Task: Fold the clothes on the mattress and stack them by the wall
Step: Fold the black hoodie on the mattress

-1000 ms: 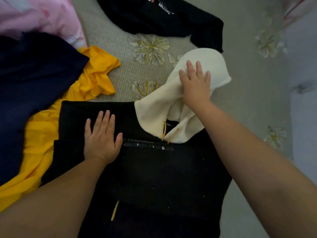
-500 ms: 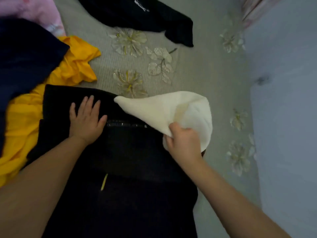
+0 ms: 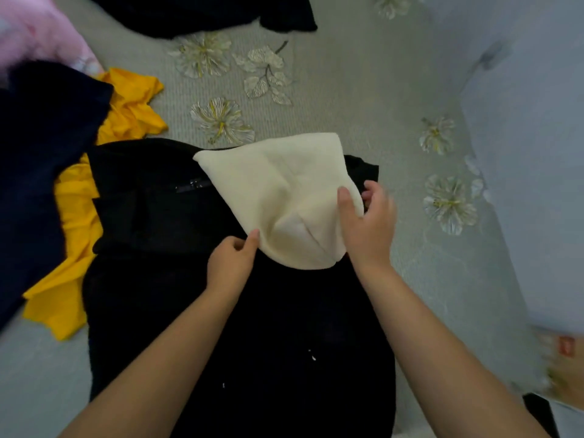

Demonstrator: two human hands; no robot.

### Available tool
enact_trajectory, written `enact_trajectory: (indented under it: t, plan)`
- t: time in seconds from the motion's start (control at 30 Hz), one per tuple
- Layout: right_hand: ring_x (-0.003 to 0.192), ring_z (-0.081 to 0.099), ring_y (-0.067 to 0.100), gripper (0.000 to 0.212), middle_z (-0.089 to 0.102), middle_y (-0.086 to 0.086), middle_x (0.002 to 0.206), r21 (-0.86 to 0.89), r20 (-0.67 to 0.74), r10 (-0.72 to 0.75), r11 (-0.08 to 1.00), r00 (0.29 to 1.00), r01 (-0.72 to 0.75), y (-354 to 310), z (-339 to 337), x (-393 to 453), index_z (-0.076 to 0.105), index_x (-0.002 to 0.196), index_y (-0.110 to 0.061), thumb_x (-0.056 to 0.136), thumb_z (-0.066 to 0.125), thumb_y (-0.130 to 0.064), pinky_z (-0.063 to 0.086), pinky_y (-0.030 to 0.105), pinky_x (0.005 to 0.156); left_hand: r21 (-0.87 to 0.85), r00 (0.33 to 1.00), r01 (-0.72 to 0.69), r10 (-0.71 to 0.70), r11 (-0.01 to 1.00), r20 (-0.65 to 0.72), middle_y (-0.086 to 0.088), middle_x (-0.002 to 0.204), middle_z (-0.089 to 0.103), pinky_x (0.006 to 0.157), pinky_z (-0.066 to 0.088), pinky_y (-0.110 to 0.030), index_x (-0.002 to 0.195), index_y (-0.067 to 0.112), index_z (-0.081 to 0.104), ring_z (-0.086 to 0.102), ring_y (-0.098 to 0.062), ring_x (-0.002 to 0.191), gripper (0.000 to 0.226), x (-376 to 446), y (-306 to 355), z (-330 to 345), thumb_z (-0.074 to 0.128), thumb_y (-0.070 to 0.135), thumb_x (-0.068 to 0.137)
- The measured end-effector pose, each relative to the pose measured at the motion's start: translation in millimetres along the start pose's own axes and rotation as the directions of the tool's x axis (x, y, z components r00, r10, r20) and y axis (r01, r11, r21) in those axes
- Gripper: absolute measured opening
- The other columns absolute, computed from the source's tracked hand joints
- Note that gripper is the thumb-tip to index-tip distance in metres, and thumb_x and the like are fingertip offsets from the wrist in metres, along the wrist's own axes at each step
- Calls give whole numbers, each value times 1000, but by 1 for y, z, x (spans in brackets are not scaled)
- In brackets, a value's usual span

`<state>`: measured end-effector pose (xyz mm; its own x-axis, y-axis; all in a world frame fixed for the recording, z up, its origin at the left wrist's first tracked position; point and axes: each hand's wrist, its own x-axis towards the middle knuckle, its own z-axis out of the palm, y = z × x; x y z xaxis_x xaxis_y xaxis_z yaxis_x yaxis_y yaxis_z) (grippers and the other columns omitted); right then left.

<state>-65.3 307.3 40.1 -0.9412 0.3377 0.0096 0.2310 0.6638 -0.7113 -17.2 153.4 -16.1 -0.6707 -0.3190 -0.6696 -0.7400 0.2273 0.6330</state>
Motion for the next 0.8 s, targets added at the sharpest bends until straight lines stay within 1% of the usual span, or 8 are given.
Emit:
enact_trajectory:
  t: [0.1,0.2,0.3,0.37,0.5,0.67,0.73,0.8]
  plan:
    - [116,47,32,69,50,15,125,-270,336,494,866,802,-420,2,10,40,45,126,-2,80,59,-52,41,38,95,-151,928,343,-309,927,209,-4,71,55,51,40,-27,76,8,54,54,-19,60,48,-10,13,13,43,53,89]
    - [98,54,31,29,54,17,118,-252,480,603,790,637,-559,6,11,44,49,114,-4,88,52,-16,50,40,79,-378,868,479,-364,793,337,-8,75,56,45,47,-25,96,8,49,57,-19,62,29,-17,20,21,39,36,97]
    - [74,61,18,23,66,6,87,343,591,447,615,672,-710,19,-3,43,55,111,-5,91,44,-2,52,31,62,-739,948,314,-235,596,213,-6,83,59,45,50,-16,99,14,48,59,-18,70,13,-22,26,18,35,18,99]
    - [70,68,11,29,72,-2,75,691,621,219,301,752,-658,18,-13,41,64,96,-12,88,41,4,56,23,65,-932,995,80,-78,353,56,-2,84,66,56,54,-18,91,17,54,63,-16,75,22,-21,34,4,36,6,97]
    - [75,69,16,44,72,1,80,676,729,75,73,680,-733,21,1,2,75,78,-18,72,42,11,56,27,69,-999,998,42,58,-23,40,-7,78,71,79,53,-31,90,7,58,68,-18,76,28,-6,32,-32,31,6,96]
    - [81,57,18,21,60,9,102,-33,767,440,754,468,-656,53,28,-69,51,107,-11,89,45,-2,45,24,62,-830,914,117,-387,546,-125,-10,76,59,69,49,-27,92,-3,54,52,-20,73,23,-8,-14,-24,32,-6,86]
    - [83,55,16,34,57,4,96,-120,710,397,882,582,-455,65,29,-84,44,122,-6,88,49,-6,44,23,64,-646,871,17,-329,764,-366,-14,117,54,90,41,-28,132,1,37,52,-24,105,43,-14,-24,-18,39,2,89]
    - [96,52,18,43,55,8,109,-41,546,222,970,808,-240,63,22,-88,42,128,-4,86,50,-3,39,21,79,-173,816,-150,23,973,-578,-16,145,29,104,23,-26,141,3,24,30,-27,133,55,-26,-26,-13,47,12,92]
